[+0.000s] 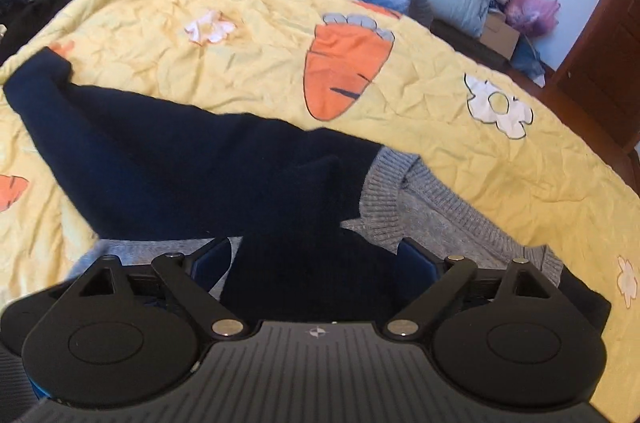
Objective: Fold small clothes
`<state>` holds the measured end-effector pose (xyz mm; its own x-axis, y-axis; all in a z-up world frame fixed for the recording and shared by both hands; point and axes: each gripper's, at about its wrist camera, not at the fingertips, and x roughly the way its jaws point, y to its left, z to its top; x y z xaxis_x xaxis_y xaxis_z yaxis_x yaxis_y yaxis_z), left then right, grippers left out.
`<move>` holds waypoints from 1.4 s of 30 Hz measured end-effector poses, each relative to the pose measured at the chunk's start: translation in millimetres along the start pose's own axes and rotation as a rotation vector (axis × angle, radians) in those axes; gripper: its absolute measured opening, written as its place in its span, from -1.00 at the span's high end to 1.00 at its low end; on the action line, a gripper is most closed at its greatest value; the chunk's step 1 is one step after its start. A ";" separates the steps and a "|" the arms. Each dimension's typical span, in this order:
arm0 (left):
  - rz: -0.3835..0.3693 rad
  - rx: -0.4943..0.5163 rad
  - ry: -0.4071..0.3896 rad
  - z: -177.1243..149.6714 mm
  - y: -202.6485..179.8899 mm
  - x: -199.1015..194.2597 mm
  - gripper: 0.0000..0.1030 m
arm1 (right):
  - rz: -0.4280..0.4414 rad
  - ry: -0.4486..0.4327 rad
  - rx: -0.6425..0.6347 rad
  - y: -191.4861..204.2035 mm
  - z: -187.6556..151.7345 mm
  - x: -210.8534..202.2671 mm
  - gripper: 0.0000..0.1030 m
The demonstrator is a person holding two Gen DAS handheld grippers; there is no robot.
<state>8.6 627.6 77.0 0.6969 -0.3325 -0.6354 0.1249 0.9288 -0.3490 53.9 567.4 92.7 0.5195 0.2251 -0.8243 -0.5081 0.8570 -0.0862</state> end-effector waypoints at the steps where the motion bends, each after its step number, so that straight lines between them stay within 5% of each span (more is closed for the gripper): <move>1: -0.025 -0.016 -0.008 -0.6 3.9 -0.4 -0.68 | 0.010 -0.013 0.015 -2.3 0.2 -5.5 -0.77; 6: -0.089 -0.095 -0.011 7.8 26.8 -6.0 -0.68 | 0.024 -0.109 0.032 -22.0 -4.4 -45.8 -0.95; 10: -0.099 -0.200 -0.028 12.8 64.0 -13.5 -0.72 | 0.054 -0.210 0.176 -68.6 -35.0 -75.7 -1.00; 13: -0.019 -0.211 -0.036 6.3 75.9 -8.3 -0.72 | 0.004 -0.191 0.273 -106.7 -76.0 -71.8 -0.99; 15: -0.061 -0.242 -0.044 -1.0 82.7 -21.4 -0.73 | -0.084 -0.140 0.281 -123.7 -102.9 -62.5 -0.98; 18: 0.003 -0.189 -0.048 1.3 87.4 -27.2 -0.73 | -0.231 -0.099 0.277 -150.6 -136.4 -51.0 -0.98; 22: 0.004 -0.126 -0.067 -3.0 96.1 -54.3 -0.73 | -0.243 -0.069 0.319 -171.8 -162.4 -42.1 -0.89; 28: 0.087 -0.133 -0.206 -7.8 149.6 -145.1 -1.00 | -0.176 -0.349 0.220 -106.4 -138.0 -74.3 -1.00; 34: 0.250 -0.204 -0.271 15.2 249.3 -201.0 -1.00 | 0.022 -0.381 0.054 12.0 -75.6 -57.0 -1.00; 42: 0.135 -0.503 -0.205 45.8 384.5 -199.0 -1.00 | 0.063 -0.387 -0.118 105.5 -60.4 -42.9 -0.99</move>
<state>-49.7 1058.4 100.8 0.8127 -0.1307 -0.5678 -0.2925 0.7514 -0.5915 -63.5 620.2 85.1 0.6936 0.4524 -0.5606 -0.6106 0.7822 -0.1241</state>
